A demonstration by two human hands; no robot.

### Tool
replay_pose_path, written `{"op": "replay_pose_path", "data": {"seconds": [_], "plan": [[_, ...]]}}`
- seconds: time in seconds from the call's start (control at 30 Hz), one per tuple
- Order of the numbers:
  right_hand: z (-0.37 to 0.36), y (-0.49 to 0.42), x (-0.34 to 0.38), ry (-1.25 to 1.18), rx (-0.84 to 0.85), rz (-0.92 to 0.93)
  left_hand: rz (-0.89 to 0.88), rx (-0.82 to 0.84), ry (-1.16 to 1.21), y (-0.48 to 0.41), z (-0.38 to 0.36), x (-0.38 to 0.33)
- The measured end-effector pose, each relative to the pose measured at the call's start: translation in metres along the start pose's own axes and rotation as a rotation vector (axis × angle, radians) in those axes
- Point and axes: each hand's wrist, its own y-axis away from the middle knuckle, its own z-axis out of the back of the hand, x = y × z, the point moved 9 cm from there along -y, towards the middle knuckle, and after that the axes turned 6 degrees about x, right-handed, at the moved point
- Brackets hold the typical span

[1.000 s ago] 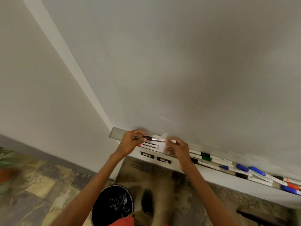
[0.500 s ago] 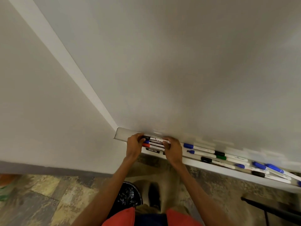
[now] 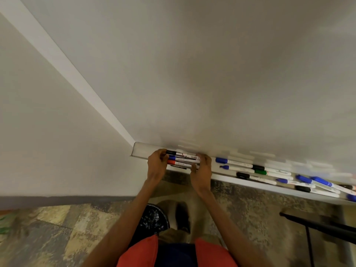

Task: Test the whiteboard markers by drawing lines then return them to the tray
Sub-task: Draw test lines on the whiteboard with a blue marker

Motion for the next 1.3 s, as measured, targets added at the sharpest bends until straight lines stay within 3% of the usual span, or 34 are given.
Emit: {"op": "replay_pose_path", "data": {"seconds": [0.3,0.4,0.5,0.67,0.9,1.07,1.3], "plan": [[0.021,-0.008,-0.006,0.008,0.034,0.024,0.026,-0.033,-0.019,0.005,0.001,-0.005],[0.052,-0.005,-0.017,0.02,-0.042,0.028,-0.017,-0.096,-0.048,0.009,0.004,-0.011],[0.098,0.003,-0.03,0.051,-0.169,0.013,-0.175,-0.143,-0.12,0.019,-0.004,-0.034],[0.147,0.013,-0.054,0.186,-0.256,-0.043,-0.396,0.084,-0.137,0.044,-0.077,-0.081],[0.151,0.013,-0.066,0.377,-0.16,0.012,-0.527,0.347,-0.382,0.06,-0.179,-0.125],[0.149,0.011,-0.07,0.337,-0.145,0.024,-0.599,0.379,-0.662,0.06,-0.214,-0.12],[0.149,0.01,-0.069,0.339,-0.121,0.042,-0.604,0.32,-0.715,0.059,-0.21,-0.119]]}}
